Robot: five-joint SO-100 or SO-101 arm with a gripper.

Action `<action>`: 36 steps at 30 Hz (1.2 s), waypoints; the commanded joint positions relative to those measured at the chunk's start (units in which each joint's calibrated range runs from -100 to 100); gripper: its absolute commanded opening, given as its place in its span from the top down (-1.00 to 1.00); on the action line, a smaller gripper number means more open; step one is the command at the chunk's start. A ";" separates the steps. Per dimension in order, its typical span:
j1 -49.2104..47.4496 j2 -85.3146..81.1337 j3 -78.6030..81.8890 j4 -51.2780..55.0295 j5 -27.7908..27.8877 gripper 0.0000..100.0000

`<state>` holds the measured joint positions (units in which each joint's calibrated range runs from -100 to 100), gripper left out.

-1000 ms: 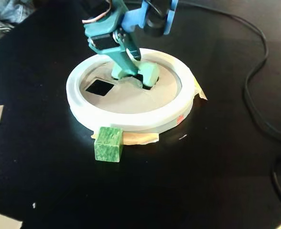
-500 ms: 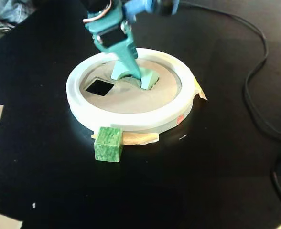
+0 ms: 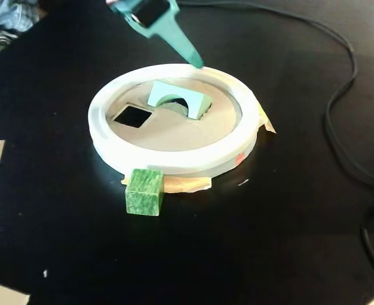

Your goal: Pick up the U shape block and drop it in corresponding U shaped hole

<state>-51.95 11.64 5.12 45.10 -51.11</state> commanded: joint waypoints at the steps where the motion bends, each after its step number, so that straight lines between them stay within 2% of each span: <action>1: -9.60 -5.77 -5.22 -1.70 -9.67 -0.71; 5: -9.35 -5.32 -5.94 -1.80 -11.18 -0.71; 11: -5.98 -0.49 -13.05 -1.90 -18.22 -0.71; 29: -1.73 12.95 -17.42 -2.10 -18.95 -0.71; 36: -2.98 17.52 -17.33 -10.73 -20.90 -0.71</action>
<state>-54.55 27.95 -7.56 40.54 -70.45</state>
